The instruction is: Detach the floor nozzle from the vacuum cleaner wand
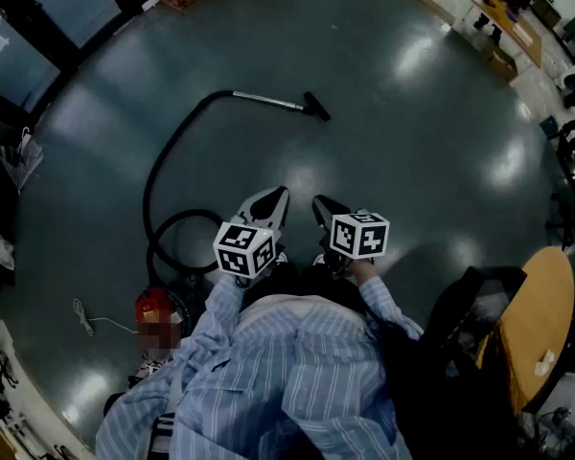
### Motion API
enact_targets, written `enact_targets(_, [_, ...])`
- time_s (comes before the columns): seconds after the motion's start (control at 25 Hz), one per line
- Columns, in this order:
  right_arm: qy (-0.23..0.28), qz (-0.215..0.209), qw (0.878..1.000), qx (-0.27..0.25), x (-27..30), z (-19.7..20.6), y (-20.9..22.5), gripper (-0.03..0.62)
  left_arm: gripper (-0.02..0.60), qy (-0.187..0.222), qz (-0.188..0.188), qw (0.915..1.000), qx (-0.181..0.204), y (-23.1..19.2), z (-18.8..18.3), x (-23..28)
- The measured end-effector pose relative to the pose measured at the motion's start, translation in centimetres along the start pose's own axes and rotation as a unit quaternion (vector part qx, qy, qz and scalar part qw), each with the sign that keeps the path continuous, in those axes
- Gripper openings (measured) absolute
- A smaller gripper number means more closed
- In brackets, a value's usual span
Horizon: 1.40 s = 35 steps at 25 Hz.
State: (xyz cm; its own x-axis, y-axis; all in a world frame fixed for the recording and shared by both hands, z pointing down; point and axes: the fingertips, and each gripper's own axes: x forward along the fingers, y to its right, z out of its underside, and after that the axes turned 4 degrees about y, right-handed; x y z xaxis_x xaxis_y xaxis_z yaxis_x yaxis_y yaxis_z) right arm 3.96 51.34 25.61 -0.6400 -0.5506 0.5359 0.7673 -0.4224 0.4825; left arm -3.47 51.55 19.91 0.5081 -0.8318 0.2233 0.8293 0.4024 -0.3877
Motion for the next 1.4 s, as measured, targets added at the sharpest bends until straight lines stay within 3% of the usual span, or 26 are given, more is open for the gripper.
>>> enact_targets(0.6, [0.027, 0.002, 1.000, 0.009, -2.0, -1.1, 1.3, 0.034, 0.008, -0.018, 0.036, 0.9989, 0.024, 3.4, 0.4, 2.1])
enact_targets(1.4, [0.021, 0.008, 0.999, 0.040, 1.7, 0.5, -1.0, 0.034, 0.008, -0.020, 0.031, 0.9992, 0.017, -1.3, 0.5, -0.5])
